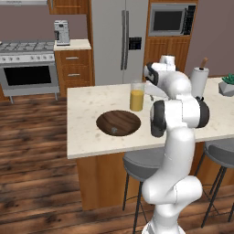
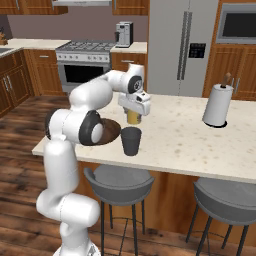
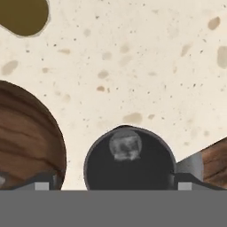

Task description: There are two ice cubes in the ice bowl. Place both ice cubes in the glass cup.

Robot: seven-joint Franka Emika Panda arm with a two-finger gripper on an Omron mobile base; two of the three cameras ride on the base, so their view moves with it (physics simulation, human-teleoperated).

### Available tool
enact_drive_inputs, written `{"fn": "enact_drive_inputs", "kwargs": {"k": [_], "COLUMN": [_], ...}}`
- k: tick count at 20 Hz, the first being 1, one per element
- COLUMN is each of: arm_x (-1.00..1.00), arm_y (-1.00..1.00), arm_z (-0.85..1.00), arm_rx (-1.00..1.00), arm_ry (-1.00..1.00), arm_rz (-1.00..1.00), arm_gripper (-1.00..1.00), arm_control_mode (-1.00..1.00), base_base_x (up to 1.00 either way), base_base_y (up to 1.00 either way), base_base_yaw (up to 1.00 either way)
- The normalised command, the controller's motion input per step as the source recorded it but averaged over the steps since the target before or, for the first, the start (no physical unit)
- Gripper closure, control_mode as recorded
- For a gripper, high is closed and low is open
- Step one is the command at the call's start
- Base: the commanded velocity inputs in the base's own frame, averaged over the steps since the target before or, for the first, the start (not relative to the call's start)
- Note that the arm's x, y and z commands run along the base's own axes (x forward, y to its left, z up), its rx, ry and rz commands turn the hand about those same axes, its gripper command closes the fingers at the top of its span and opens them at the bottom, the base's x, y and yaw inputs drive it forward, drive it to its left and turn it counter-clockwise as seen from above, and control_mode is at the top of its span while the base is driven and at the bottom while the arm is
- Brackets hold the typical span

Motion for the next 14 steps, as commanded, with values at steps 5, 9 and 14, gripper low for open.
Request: {"fn": "enact_drive_inputs", "kwargs": {"k": [5,9,14], "arm_x": [-0.58,-1.0,-0.89], "arm_y": [0.05,0.7,1.0], "arm_z": [0.63,0.01,-0.07], "arm_rx": [0.0,0.0,0.0], "arm_ry": [-0.19,-0.23,-0.09], "arm_rz": [-0.01,0.0,0.0], "arm_gripper": [-1.0,-1.0,-1.0], "arm_control_mode": [-1.0,-1.0,-1.0], "base_base_x": [0.0,0.0,0.0], "base_base_y": [0.0,0.0,0.0], "base_base_yaw": [0.0,0.0,0.0]}}
